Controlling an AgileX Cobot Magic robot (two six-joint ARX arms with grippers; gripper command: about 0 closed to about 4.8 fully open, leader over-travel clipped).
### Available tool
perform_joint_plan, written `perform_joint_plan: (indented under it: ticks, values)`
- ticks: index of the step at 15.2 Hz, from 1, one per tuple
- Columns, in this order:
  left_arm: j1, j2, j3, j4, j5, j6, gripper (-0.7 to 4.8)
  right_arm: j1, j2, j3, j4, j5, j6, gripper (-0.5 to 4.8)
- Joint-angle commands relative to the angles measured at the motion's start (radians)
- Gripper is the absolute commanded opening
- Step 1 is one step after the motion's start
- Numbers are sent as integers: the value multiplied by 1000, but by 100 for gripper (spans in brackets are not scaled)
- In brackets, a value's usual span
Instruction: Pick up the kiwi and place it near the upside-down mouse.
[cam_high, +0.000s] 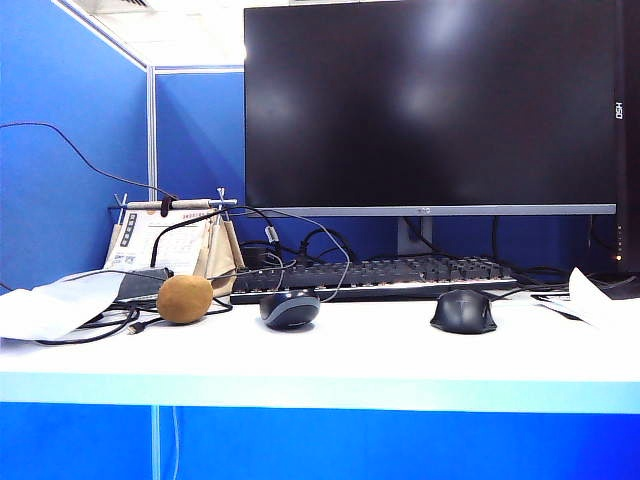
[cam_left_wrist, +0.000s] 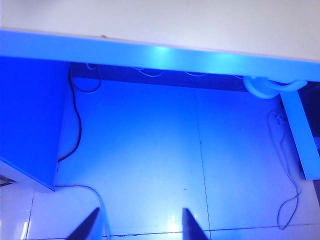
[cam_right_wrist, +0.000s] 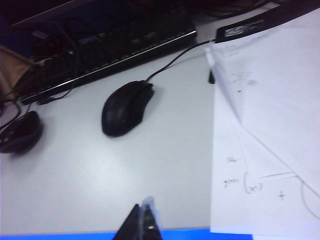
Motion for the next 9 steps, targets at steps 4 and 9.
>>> perform_joint_plan:
  ticks: [4, 9]
  values:
    - [0, 2, 1, -5, 11, 0, 209, 2, 39, -6, -4, -18, -37, 0]
    - [0, 2, 1, -5, 11, 0, 210, 2, 37, -6, 105, -180, -91, 55]
